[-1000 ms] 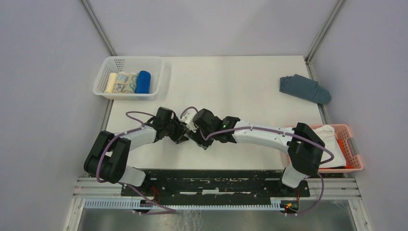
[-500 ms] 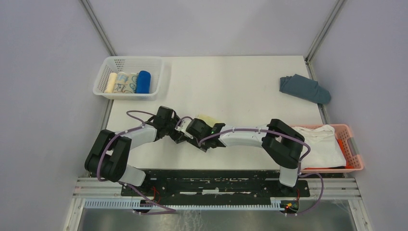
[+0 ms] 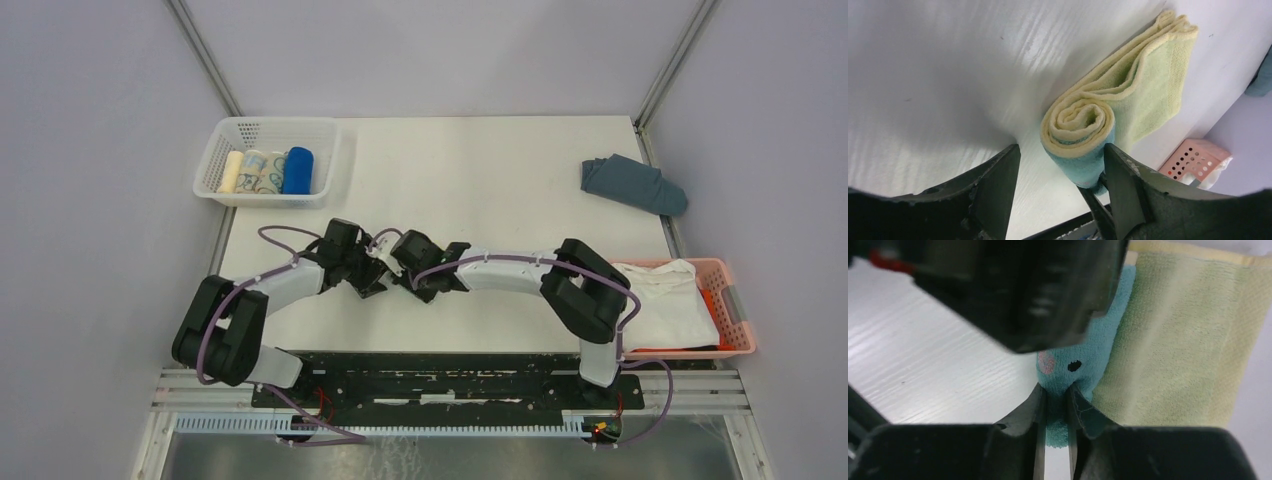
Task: Roll the towels
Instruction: Roll the towel at the center of the board.
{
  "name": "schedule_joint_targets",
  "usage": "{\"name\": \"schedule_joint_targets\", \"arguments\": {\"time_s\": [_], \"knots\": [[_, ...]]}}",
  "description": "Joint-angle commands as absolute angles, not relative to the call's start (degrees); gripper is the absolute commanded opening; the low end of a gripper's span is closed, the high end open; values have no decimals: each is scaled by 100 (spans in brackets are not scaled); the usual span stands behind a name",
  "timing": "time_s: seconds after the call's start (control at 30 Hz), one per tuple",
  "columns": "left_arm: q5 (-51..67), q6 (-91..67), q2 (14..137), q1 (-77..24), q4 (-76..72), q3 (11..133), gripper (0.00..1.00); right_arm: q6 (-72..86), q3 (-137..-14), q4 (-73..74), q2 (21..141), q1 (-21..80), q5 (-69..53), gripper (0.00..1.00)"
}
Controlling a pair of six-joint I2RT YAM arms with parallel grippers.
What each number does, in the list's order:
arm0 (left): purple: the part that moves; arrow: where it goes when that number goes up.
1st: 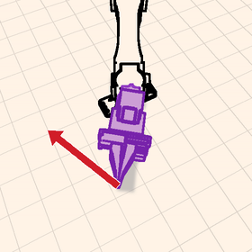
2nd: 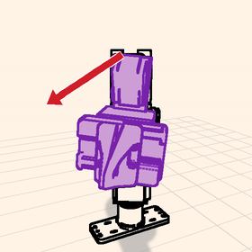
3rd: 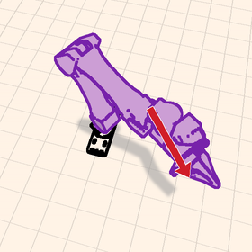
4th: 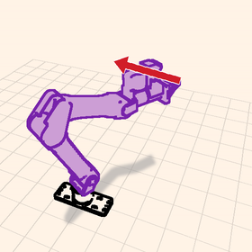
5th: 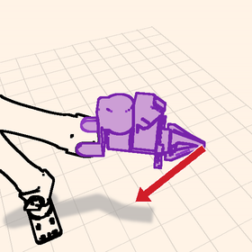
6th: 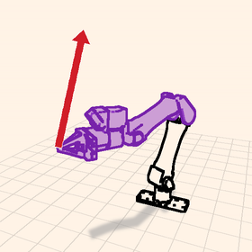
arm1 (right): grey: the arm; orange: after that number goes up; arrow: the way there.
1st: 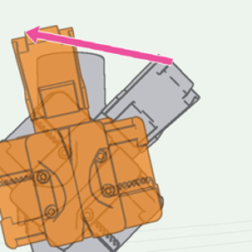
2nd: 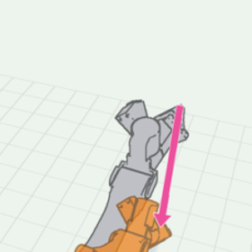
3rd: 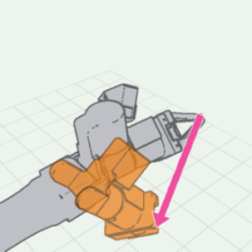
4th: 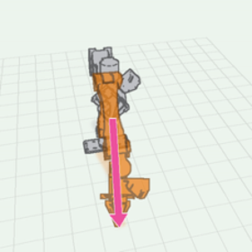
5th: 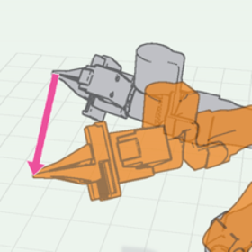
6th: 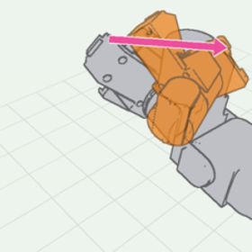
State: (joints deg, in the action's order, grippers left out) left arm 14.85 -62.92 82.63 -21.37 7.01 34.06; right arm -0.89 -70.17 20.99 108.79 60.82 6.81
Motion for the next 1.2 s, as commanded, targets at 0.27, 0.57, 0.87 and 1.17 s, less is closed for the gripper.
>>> {"name": "schedule_joint_targets", "arguments": {"time_s": [0.27,0.57,0.87,1.17], "knots": [[551,-5640,6851,-1869,1496,2979,75,1581,-7387,2048,11513,4818,-4292,2],[945,-5722,6200,-1823,1474,2687,75,2883,-7301,961,12269,4129,-5731,2],[1682,-5981,7247,-1972,404,2744,71,2949,-7571,1278,12852,3837,-5877,3],[1359,-6031,8225,-2116,404,2906,60,2409,-7601,1775,12295,3864,-5019,25]]}}
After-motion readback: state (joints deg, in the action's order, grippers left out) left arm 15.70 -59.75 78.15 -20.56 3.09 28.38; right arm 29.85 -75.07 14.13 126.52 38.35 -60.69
